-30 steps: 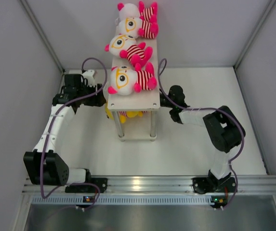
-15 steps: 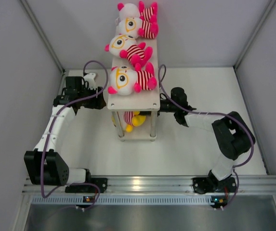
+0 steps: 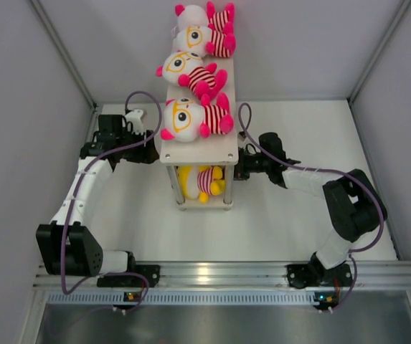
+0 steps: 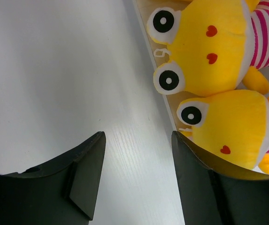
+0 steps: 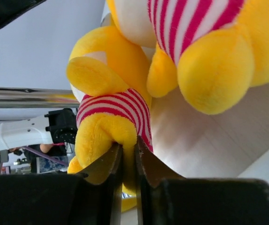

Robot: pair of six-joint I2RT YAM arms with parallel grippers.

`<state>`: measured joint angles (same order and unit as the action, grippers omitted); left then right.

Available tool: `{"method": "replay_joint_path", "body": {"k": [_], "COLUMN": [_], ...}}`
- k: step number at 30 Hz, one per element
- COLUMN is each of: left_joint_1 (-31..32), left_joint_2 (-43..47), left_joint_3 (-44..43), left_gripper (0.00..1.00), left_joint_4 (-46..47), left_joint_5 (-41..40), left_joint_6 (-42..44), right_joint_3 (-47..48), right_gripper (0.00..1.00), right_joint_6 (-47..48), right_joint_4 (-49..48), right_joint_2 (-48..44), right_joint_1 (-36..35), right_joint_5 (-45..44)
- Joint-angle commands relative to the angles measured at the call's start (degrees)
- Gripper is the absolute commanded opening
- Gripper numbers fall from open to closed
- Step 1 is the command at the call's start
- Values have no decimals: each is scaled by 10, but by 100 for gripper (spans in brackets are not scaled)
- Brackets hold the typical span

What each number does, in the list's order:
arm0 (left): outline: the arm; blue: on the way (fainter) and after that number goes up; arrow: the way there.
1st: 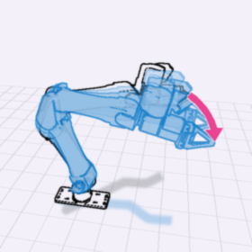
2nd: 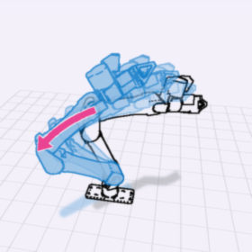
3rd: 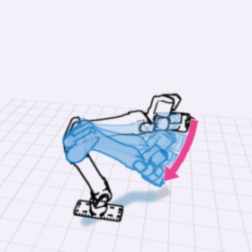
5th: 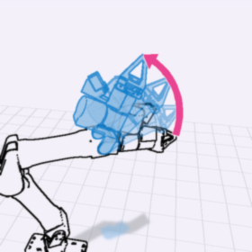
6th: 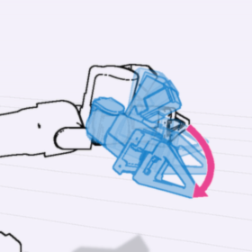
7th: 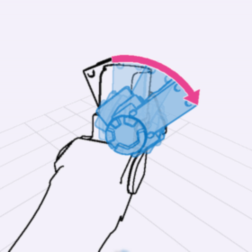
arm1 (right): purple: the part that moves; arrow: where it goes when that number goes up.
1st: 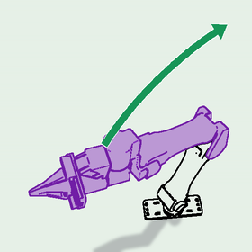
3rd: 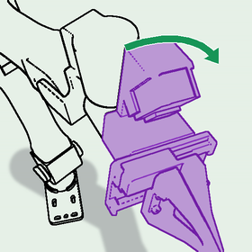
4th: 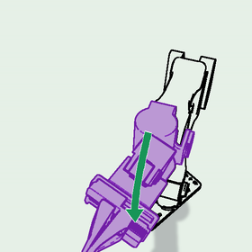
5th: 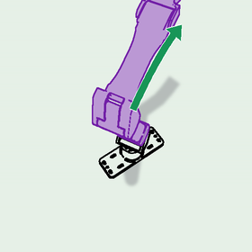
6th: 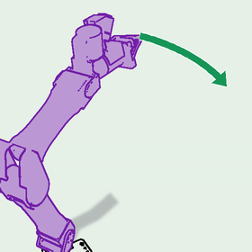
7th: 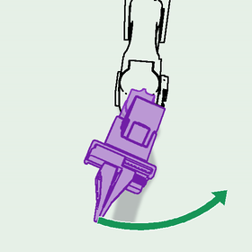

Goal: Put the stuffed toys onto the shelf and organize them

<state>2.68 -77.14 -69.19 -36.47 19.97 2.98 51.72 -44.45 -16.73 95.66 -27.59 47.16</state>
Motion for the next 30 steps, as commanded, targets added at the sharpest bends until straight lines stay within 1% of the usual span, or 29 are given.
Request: {"method": "replay_joint_path", "body": {"k": [1, 2, 3, 5, 6, 8, 9, 13, 15, 23, 30], "left_joint_1": [-3, -3, -3, -3, -3, -3, -3, -3, -3, -3, -3], "left_joint_2": [-1, -2, 0, 1, 2, 2, 2, 8, 13, 34, 48], "left_joint_3": [6, 7, 8, 8, 8, 8, 8, 12, 15, 21, 27], "left_gripper": [64, 64, 64, 64, 64, 64, 64, 64, 64, 65, 66], "left_joint_4": [7, 6, 7, 7, 6, 6, 7, 7, 6, 6, 7], "left_joint_5": [9, 8, 8, 8, 7, 7, 7, 0, -6, -27, -64], "left_joint_6": [7, 8, 10, 11, 11, 13, 13, 18, 22, 33, 40], "right_joint_3": [5, 8, 10, 12, 14, 25, 27, 22, 20, 36, 52], "right_gripper": [13, 15, 22, 31, 41, 46, 50, 56, 57, 60, 62], "right_joint_6": [44, 49, 54, 64, 68, 83, 88, 96, 98, 122, 137], "right_joint_4": [52, 62, 78, 92, 106, 123, 131, 136, 138, 177, 217], "right_joint_2": [-10, -12, -14, -16, -15, -13, -11, -29, -42, -76, -127], "right_joint_1": [7, 9, 10, 17, 19, 23, 23, 28, 39, 79, 119], "right_joint_5": [-18, -23, -34, -43, -50, -58, -64, -78, -85, -99, -105]}}
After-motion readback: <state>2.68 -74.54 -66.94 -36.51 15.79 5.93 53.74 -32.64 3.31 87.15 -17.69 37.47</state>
